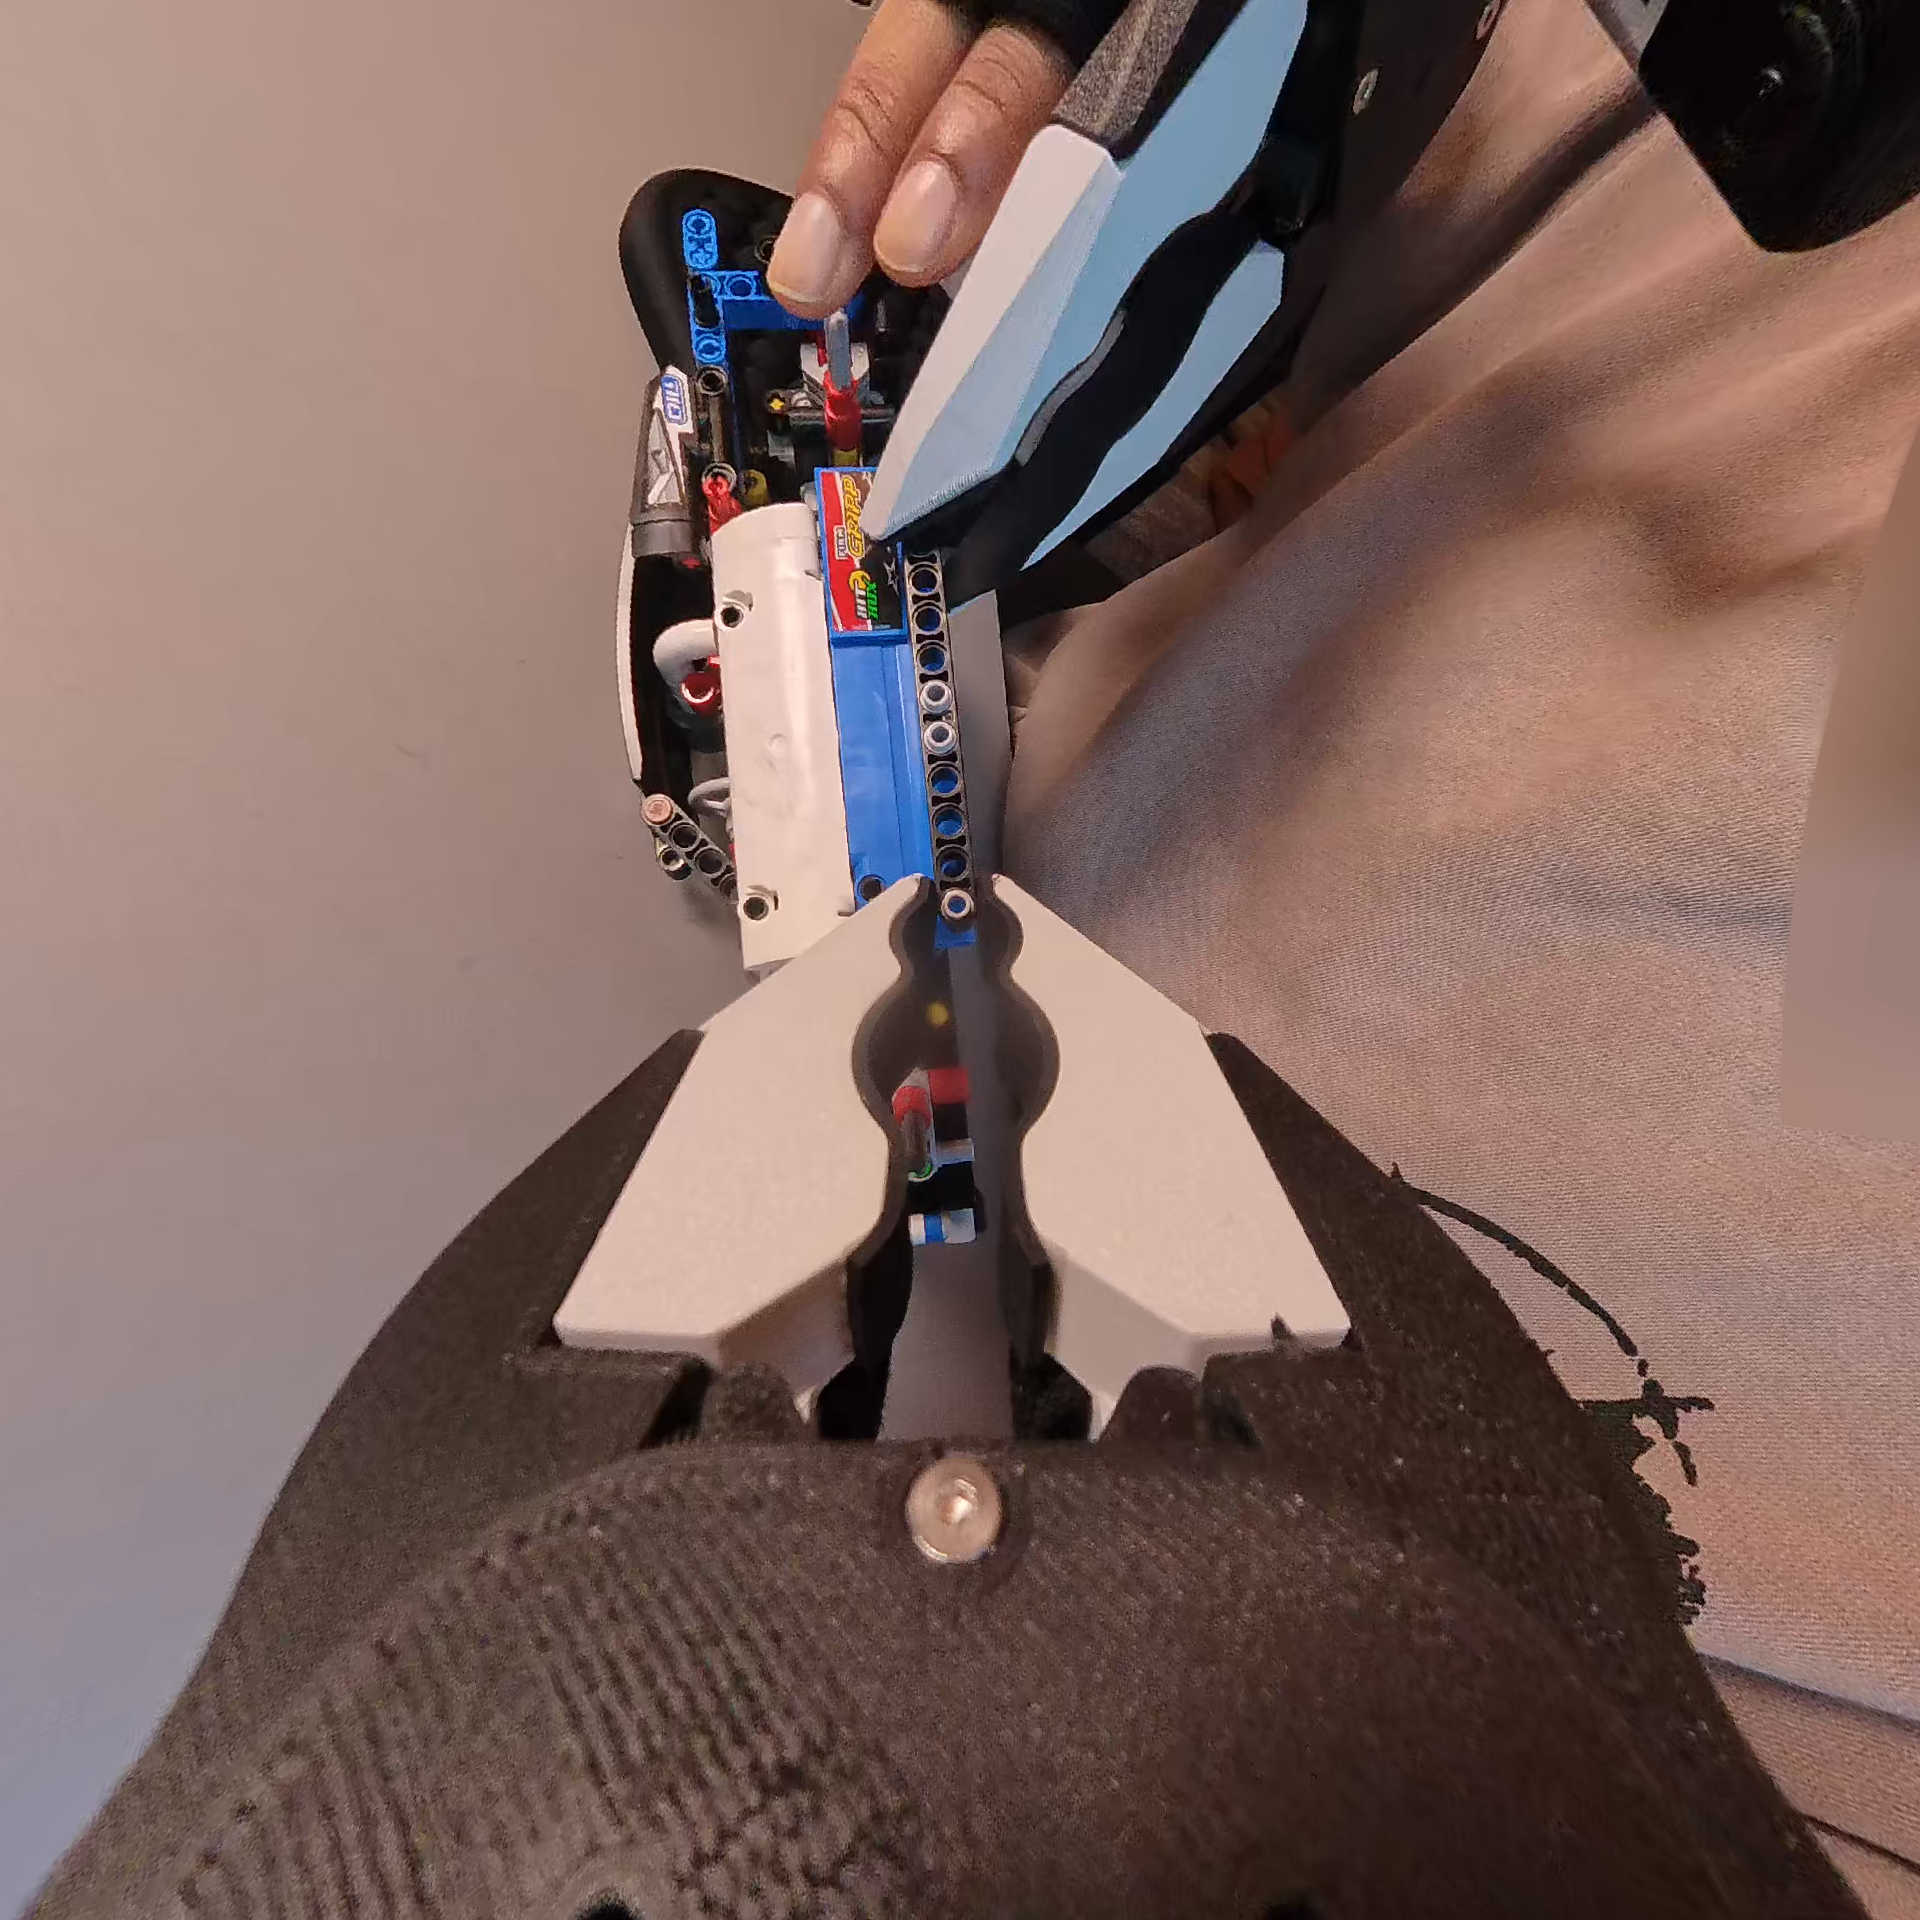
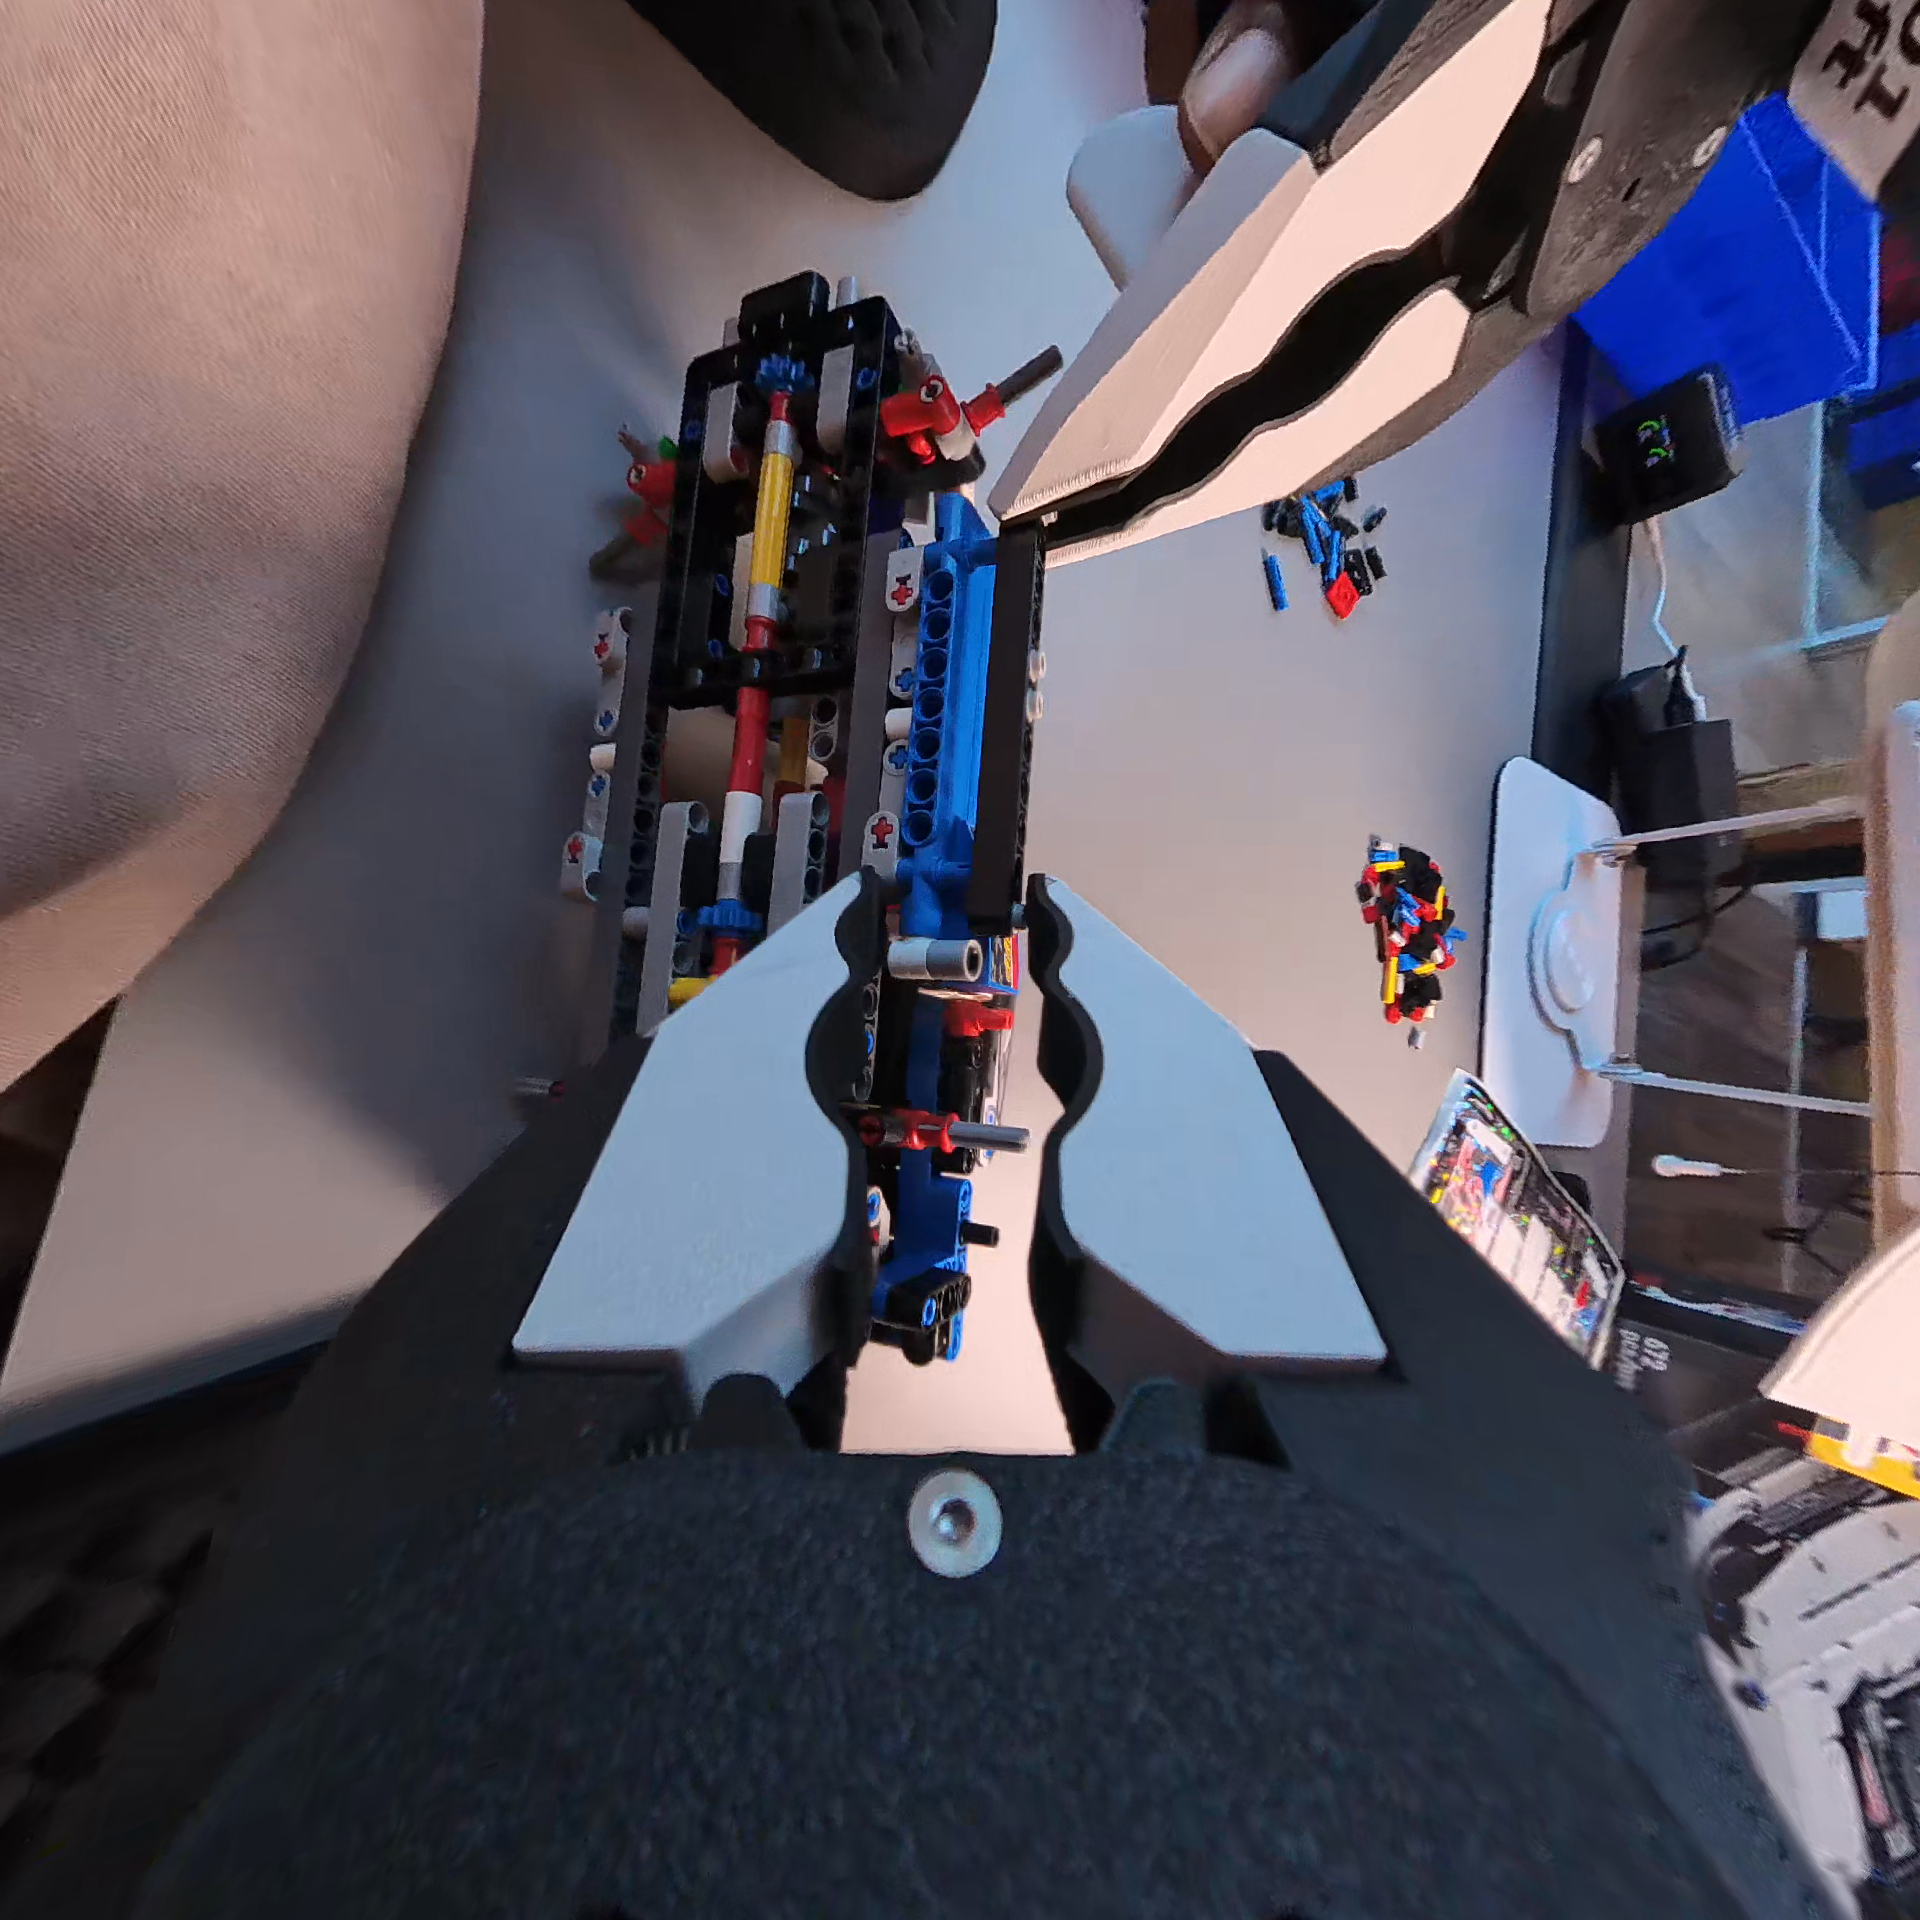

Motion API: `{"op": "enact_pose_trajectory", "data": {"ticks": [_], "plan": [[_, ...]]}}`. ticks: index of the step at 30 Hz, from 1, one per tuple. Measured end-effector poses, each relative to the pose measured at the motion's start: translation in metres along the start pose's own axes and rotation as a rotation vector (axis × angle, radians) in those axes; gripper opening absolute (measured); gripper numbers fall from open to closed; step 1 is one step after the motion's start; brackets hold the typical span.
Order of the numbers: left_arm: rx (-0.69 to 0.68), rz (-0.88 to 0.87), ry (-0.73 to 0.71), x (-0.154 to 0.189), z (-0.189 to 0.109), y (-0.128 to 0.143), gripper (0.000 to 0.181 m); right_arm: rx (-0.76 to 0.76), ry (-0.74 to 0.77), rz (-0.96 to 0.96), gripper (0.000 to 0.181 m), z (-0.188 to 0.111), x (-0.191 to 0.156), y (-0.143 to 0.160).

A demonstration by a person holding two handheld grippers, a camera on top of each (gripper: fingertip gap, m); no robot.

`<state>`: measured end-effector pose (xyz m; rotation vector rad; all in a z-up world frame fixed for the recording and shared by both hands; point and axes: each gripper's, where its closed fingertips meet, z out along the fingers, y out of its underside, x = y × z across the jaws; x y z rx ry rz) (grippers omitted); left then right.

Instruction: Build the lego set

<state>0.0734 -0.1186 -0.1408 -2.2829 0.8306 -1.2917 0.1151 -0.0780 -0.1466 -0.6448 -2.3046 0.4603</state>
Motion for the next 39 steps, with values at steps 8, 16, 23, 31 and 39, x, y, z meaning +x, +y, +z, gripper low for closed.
{"op": "enact_pose_trajectory", "data": {"ticks": [8,16,23,31,39], "plan": [[-0.004,-0.009,0.017,0.003,0.001,0.000,0.005,-0.001,0.031,-0.096,0.022,-0.003,-0.001,0.001],[0.005,-0.030,0.025,0.002,0.002,0.000,0.005,-0.007,0.048,-0.103,0.021,-0.001,0.000,0.001],[0.018,-0.046,0.037,0.002,0.004,0.001,0.006,-0.016,0.041,-0.095,0.016,0.000,-0.002,0.002],[0.003,0.083,-0.071,0.004,0.004,0.005,0.030,-0.014,0.038,-0.098,0.016,0.001,-0.001,0.002],[-0.043,0.662,-0.604,-0.004,0.003,0.010,0.036,0.005,0.036,-0.077,0.017,0.001,-0.001,0.002]]}}
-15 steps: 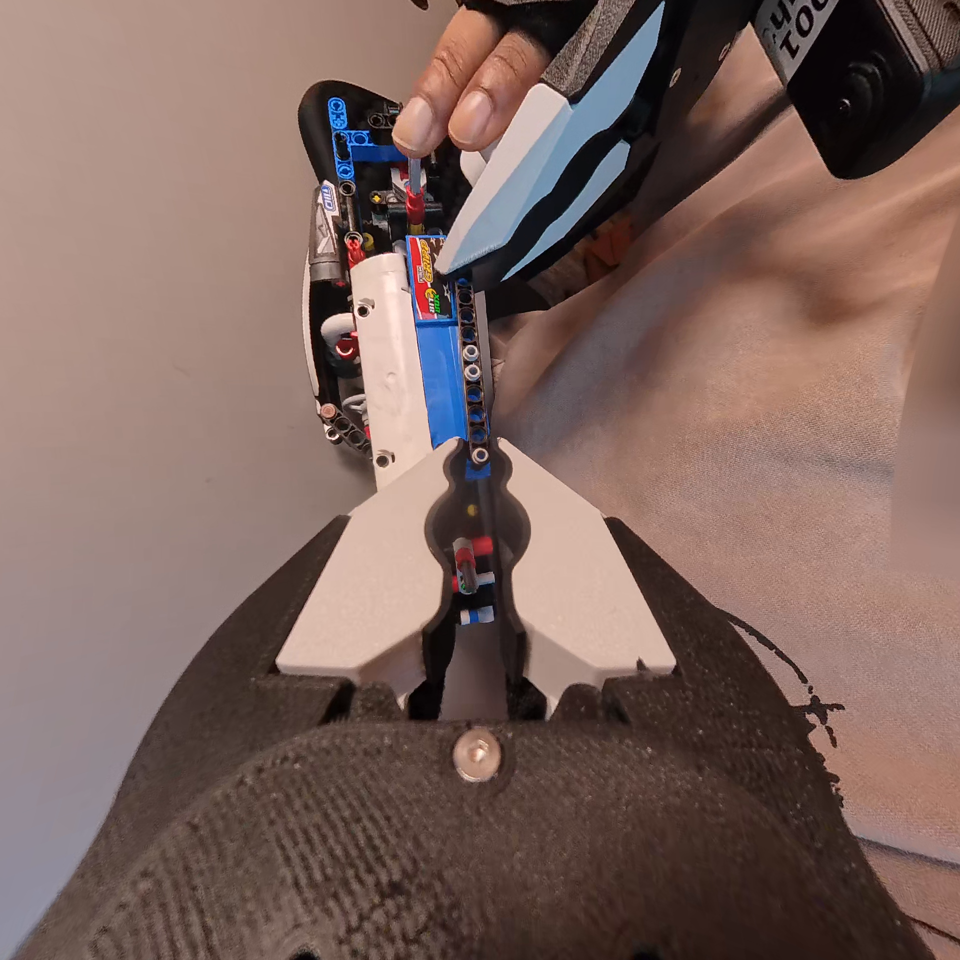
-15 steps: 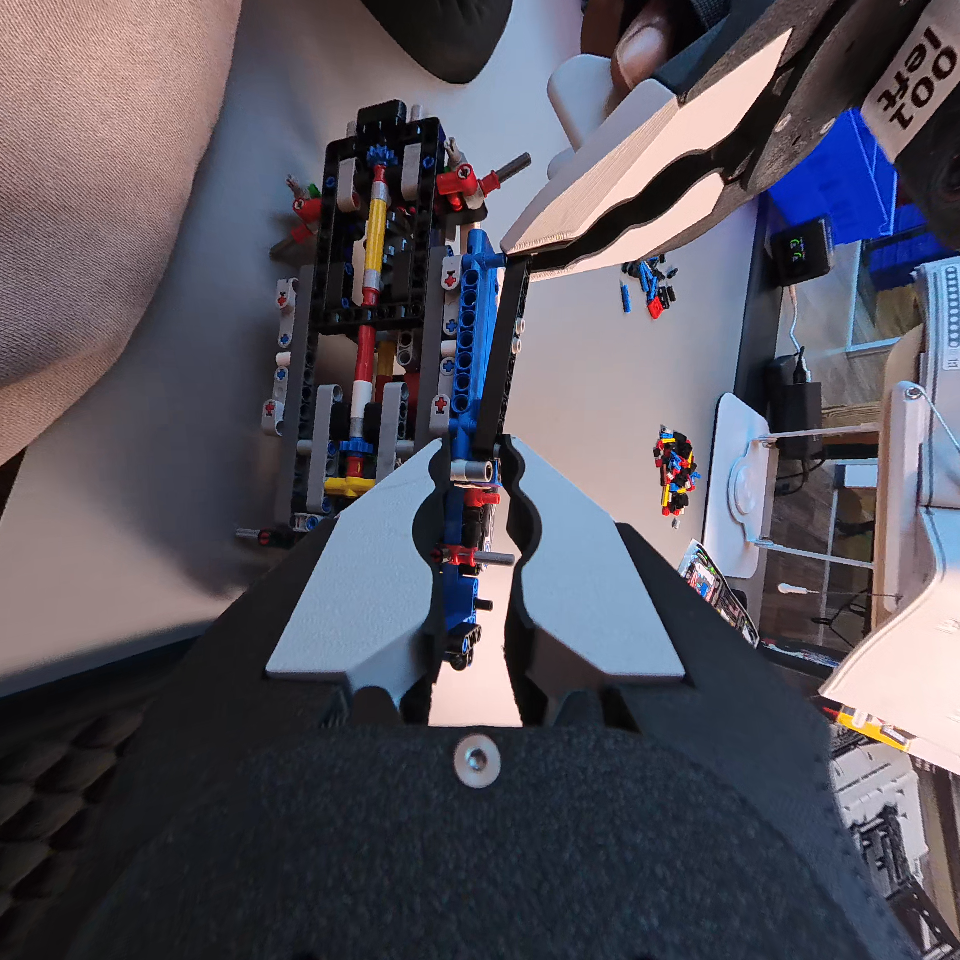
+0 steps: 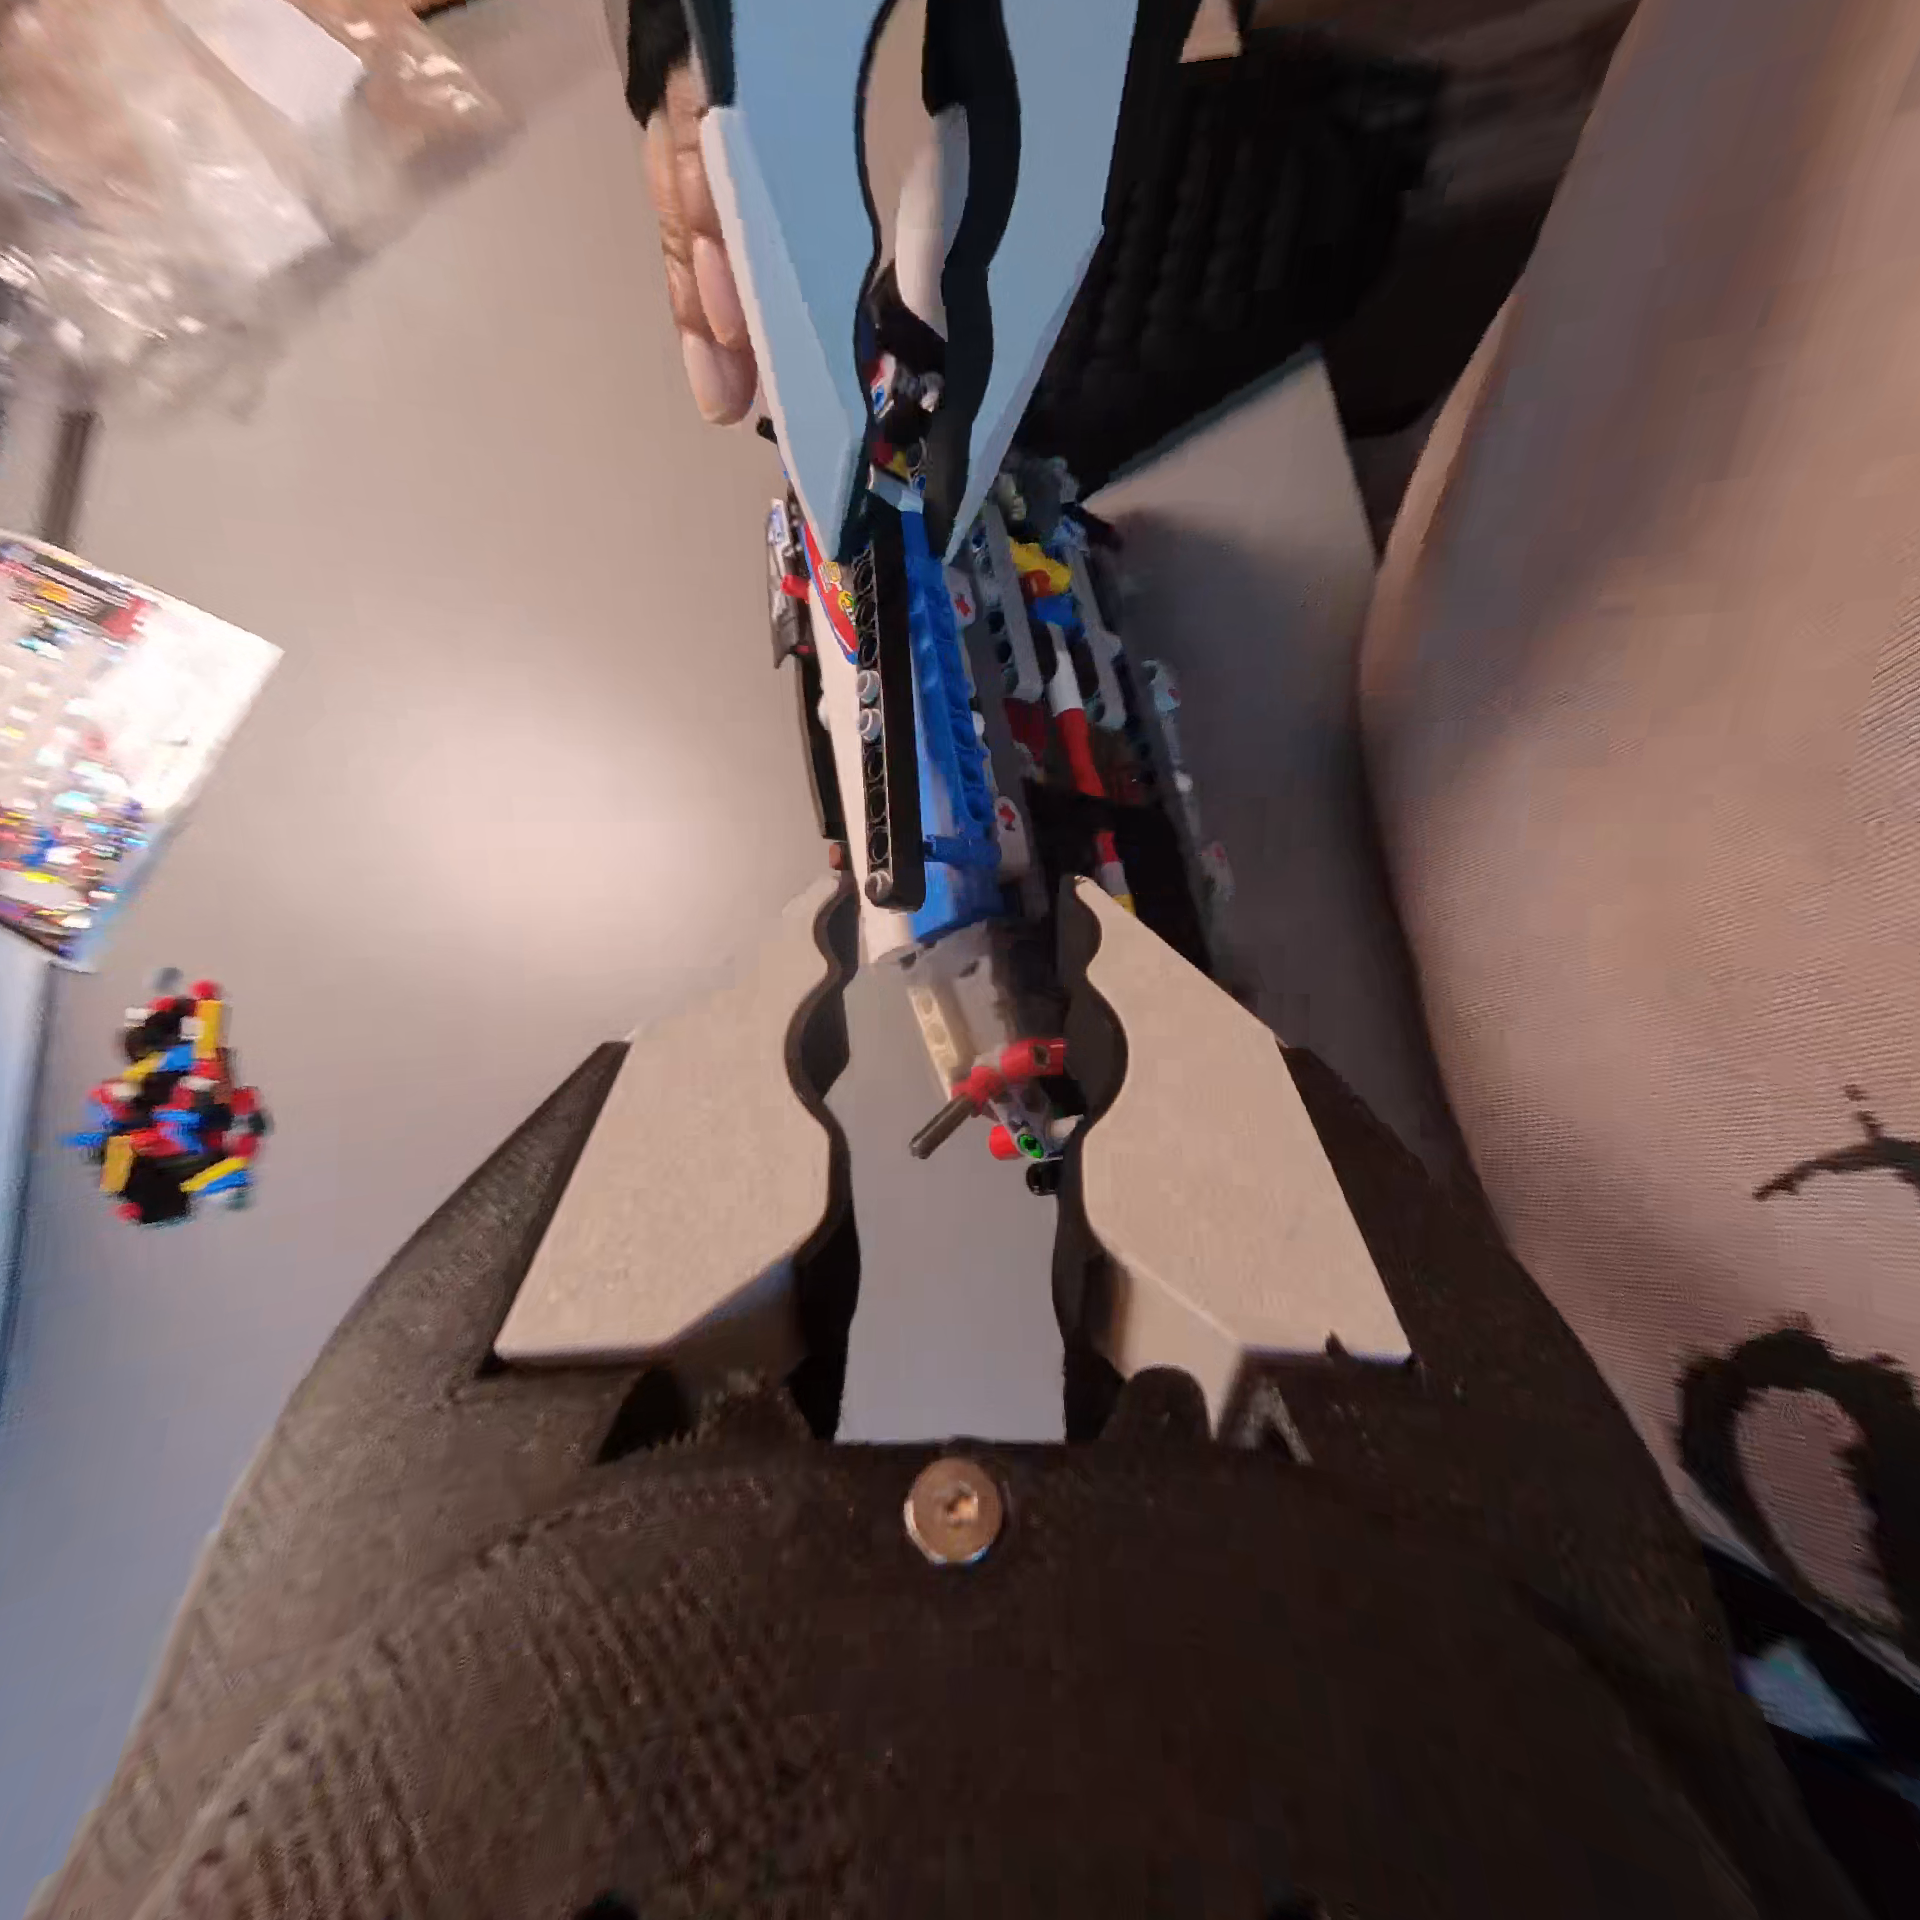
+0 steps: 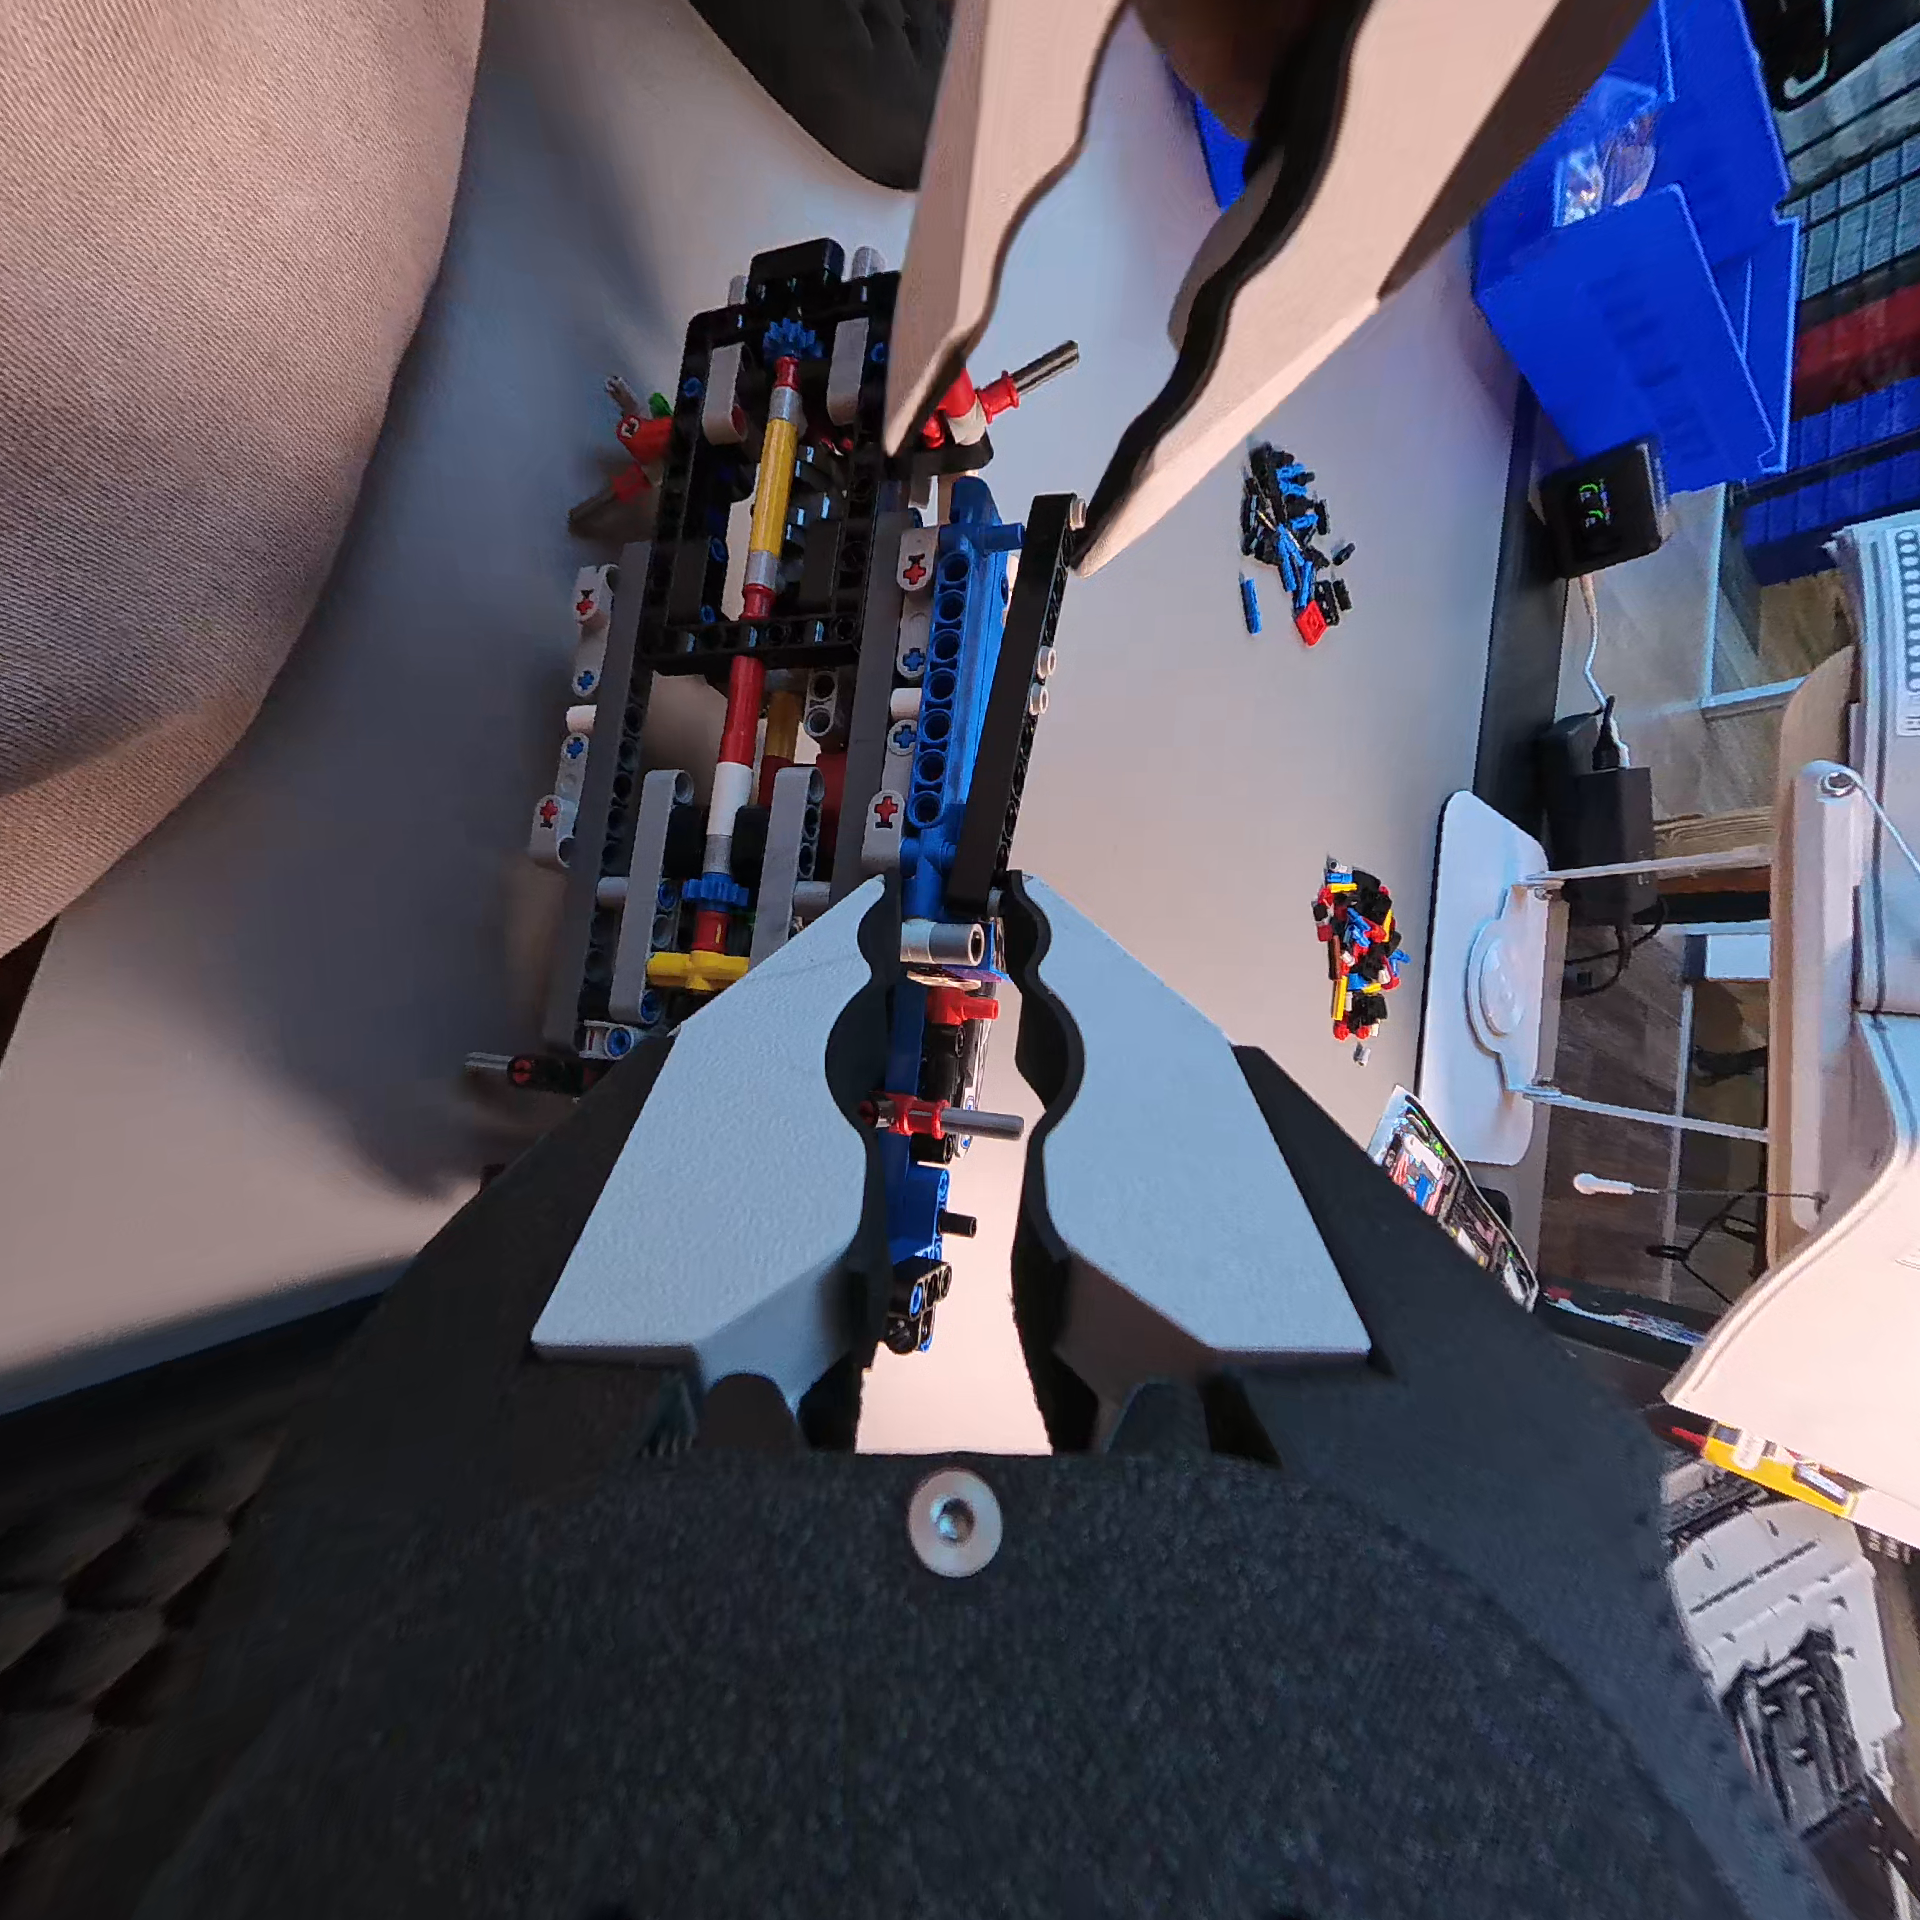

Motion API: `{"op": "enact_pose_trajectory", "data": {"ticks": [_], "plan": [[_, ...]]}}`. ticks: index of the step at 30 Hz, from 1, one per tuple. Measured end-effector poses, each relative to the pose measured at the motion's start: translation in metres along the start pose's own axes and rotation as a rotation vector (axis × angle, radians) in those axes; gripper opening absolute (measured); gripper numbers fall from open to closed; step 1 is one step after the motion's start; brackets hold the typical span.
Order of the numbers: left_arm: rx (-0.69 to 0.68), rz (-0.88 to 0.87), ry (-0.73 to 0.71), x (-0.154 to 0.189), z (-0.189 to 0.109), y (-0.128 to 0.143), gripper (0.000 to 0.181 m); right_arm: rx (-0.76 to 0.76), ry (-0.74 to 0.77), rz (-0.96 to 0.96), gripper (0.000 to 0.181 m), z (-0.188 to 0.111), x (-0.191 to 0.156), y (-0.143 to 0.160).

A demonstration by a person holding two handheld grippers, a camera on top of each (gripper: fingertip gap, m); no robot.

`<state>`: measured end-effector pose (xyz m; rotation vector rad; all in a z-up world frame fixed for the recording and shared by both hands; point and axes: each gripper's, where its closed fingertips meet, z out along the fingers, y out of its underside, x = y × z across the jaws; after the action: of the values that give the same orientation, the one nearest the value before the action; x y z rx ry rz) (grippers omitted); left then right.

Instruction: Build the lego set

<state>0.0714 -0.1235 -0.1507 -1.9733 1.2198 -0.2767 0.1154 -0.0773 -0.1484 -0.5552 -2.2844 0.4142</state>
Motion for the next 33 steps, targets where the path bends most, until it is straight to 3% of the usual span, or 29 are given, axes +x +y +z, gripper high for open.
{"op": "enact_pose_trajectory", "data": {"ticks": [2,5,10,20,22,26,33], "plan": [[-0.019,0.118,-0.121,-0.001,0.003,0.002,0.034,0.005,-0.003,0.003,0.017,0.000,0.000,0.000],[0.026,0.091,-0.187,-0.005,0.004,-0.001,0.028,0.015,-0.014,0.016,0.017,0.001,0.000,0.000],[0.122,-0.072,-0.115,-0.007,0.000,-0.007,0.020,0.036,-0.025,0.045,0.017,0.001,0.001,0.000],[0.122,0.003,-0.144,-0.006,-0.001,-0.008,0.019,0.056,-0.044,0.092,0.016,0.002,0.001,0.001],[0.144,0.014,-0.169,-0.008,-0.002,-0.010,0.010,0.057,-0.044,0.097,0.017,0.002,0.002,0.002],[0.134,-0.018,-0.134,-0.006,-0.002,-0.008,0.010,0.062,-0.046,0.105,0.016,0.003,0.003,0.002],[0.044,0.135,-0.192,0.002,0.003,0.001,0.033,0.044,-0.051,0.112,0.016,0.004,0.004,0.003]]}}
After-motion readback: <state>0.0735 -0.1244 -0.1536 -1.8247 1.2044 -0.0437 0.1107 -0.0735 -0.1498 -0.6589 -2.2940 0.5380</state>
